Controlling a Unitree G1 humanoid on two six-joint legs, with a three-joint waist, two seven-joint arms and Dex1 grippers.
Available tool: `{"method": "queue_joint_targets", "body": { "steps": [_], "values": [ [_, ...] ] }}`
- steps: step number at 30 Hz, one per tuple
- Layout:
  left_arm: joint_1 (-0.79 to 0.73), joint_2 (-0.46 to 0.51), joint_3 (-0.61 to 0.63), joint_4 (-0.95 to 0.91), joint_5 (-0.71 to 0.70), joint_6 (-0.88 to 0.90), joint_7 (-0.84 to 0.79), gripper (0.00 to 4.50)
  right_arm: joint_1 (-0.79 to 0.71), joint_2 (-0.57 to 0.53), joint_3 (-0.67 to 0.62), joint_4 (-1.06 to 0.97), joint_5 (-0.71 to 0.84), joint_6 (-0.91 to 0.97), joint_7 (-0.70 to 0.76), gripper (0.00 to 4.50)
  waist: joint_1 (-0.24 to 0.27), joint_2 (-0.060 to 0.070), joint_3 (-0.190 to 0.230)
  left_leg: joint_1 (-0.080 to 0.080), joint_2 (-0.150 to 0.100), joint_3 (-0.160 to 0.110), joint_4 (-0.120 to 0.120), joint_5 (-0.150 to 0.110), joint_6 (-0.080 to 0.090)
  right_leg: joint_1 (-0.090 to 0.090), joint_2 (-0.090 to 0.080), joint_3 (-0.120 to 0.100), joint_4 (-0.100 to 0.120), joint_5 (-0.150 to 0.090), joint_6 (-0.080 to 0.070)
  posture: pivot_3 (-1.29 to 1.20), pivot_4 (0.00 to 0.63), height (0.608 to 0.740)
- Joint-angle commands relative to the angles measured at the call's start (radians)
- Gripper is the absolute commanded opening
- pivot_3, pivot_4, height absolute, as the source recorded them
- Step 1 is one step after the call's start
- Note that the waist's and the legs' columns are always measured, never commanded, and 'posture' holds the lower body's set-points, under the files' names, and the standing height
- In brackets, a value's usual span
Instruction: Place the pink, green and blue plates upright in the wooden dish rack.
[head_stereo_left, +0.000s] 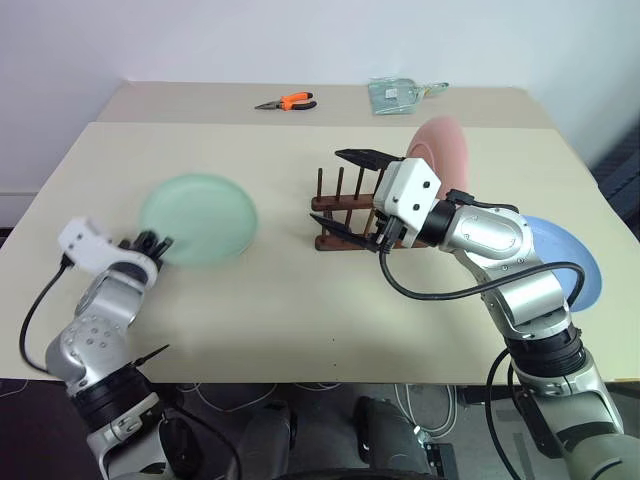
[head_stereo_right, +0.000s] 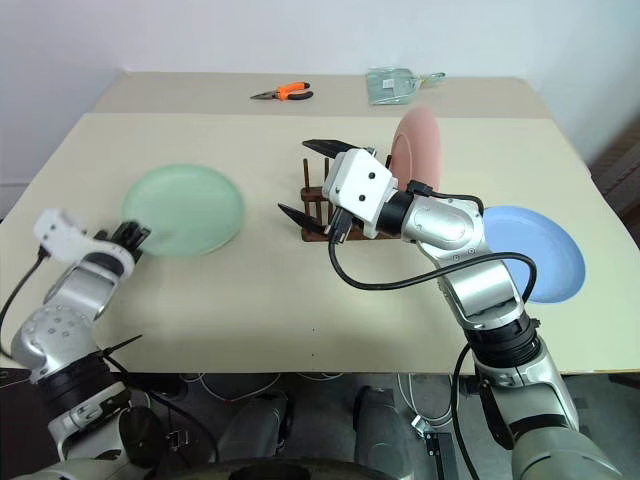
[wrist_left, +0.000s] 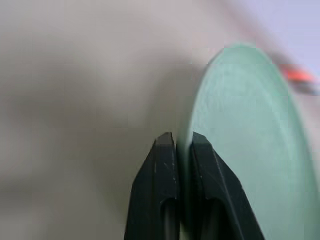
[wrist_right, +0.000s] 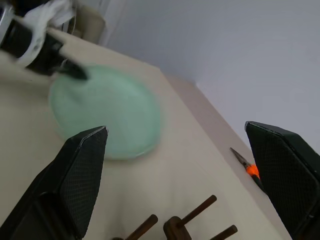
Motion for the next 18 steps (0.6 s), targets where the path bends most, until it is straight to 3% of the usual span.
{"method": "queue_joint_targets", "body": {
  "steps": [1, 9, 12, 16, 18],
  "values": [
    [-0.093, 0.025, -0.112, -0.117, -0.024, -0.059, -0.083, 0.08, -0.037, -0.015, 0.047, 0.002, -0.111, -0.082, -0.001, 4.50, -0.003, 0.000, 0.000, 0.000, 0.000, 0.000, 0.000, 0.000, 0.000, 0.000, 0.000, 0.000, 0.000, 0.000, 0.000, 0.00, 0.150, 0.740],
    [-0.240, 0.037, -0.293, -0.158, -0.029, -0.007, -0.087, 0.08, -0.131, -0.021, 0.183, 0.232, -0.490, -0.301, -0.121, 4.50, -0.029, 0.001, 0.000, 0.002, 0.001, 0.002, -0.002, 0.000, 0.000, -0.001, 0.000, 0.001, 0.001, 0.000, 0.000, 0.00, 0.150, 0.740],
    [-0.256, 0.021, -0.291, -0.157, -0.058, 0.006, -0.066, 0.00, -0.133, -0.019, 0.188, 0.277, -0.541, -0.347, -0.141, 3.61, -0.028, 0.001, 0.000, 0.002, 0.001, 0.002, -0.002, 0.002, -0.003, -0.001, 0.000, 0.002, 0.001, 0.000, 0.000, 0.00, 0.150, 0.740],
    [-0.250, 0.012, -0.272, -0.149, -0.086, 0.015, -0.052, 0.00, -0.130, -0.016, 0.180, 0.294, -0.589, -0.383, -0.162, 1.65, -0.026, 0.001, 0.000, 0.001, 0.001, 0.002, -0.002, 0.002, -0.003, -0.001, 0.000, 0.002, 0.000, 0.000, 0.000, 0.00, 0.150, 0.740],
    [-0.261, -0.017, -0.222, -0.131, -0.131, -0.008, -0.017, 0.76, -0.130, -0.013, 0.172, 0.298, -0.608, -0.399, -0.180, 0.62, -0.026, 0.001, 0.000, 0.001, 0.001, 0.002, -0.002, 0.002, -0.002, -0.001, 0.000, 0.002, 0.000, 0.000, 0.000, 0.00, 0.150, 0.740]
  ]
}}
